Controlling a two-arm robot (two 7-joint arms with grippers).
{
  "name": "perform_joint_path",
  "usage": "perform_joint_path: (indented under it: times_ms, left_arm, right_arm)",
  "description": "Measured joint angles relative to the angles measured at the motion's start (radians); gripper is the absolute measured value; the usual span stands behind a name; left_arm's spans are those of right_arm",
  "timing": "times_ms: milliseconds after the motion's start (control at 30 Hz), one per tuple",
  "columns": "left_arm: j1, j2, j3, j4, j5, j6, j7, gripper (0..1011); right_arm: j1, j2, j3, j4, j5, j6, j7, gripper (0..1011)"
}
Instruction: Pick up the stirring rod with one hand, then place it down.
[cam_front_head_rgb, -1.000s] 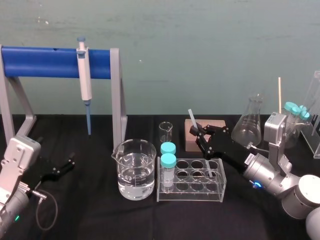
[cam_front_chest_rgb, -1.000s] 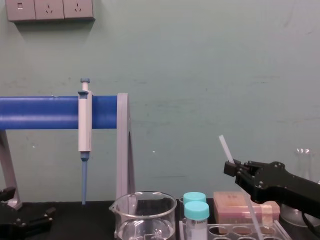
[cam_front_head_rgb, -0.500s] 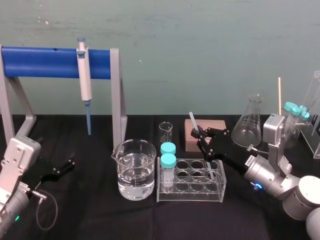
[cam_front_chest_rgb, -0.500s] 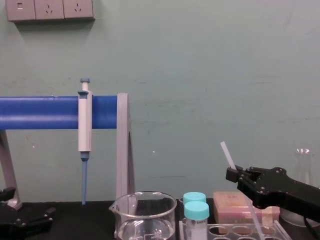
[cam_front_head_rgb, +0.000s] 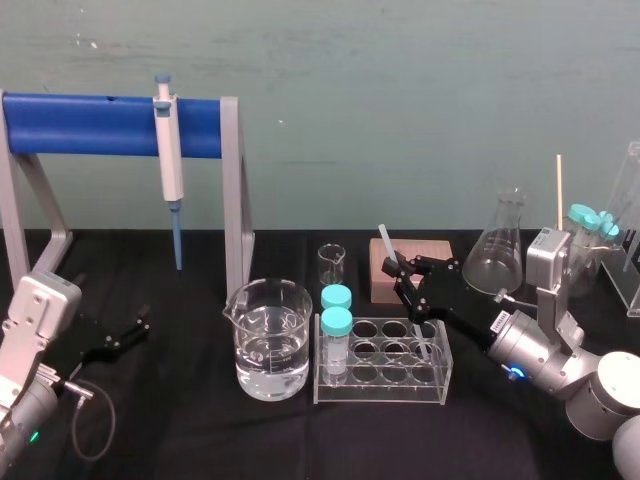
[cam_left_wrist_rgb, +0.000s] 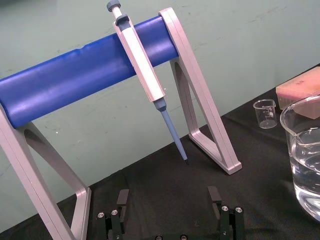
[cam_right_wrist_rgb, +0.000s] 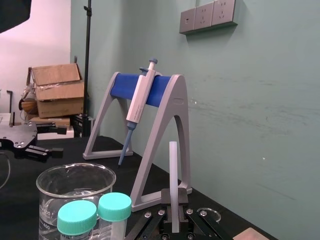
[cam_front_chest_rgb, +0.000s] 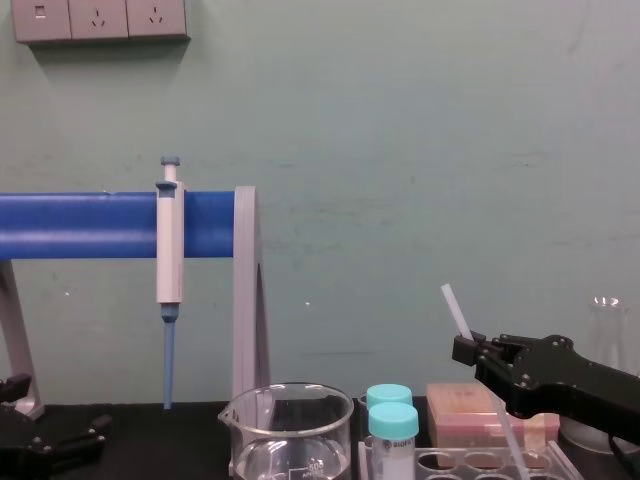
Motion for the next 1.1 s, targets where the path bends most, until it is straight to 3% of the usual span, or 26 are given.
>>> perform_joint_path:
  times_ms: [167, 300, 1100]
  left_arm:
    - [0.000, 0.000, 0.000, 0.000, 0.000, 0.000, 0.000, 1000]
    - [0.000, 0.000, 0.000, 0.000, 0.000, 0.000, 0.000, 1000]
    - [0.000, 0.000, 0.000, 0.000, 0.000, 0.000, 0.000, 1000]
  right_arm:
    - [0.000, 0.000, 0.000, 0.000, 0.000, 0.001, 0.000, 72]
    - [-0.001, 0.000, 0.000, -0.001, 0.000, 0.001, 0.000, 137]
    - [-0.001, 0.000, 0.000, -0.001, 0.000, 0.001, 0.000, 905]
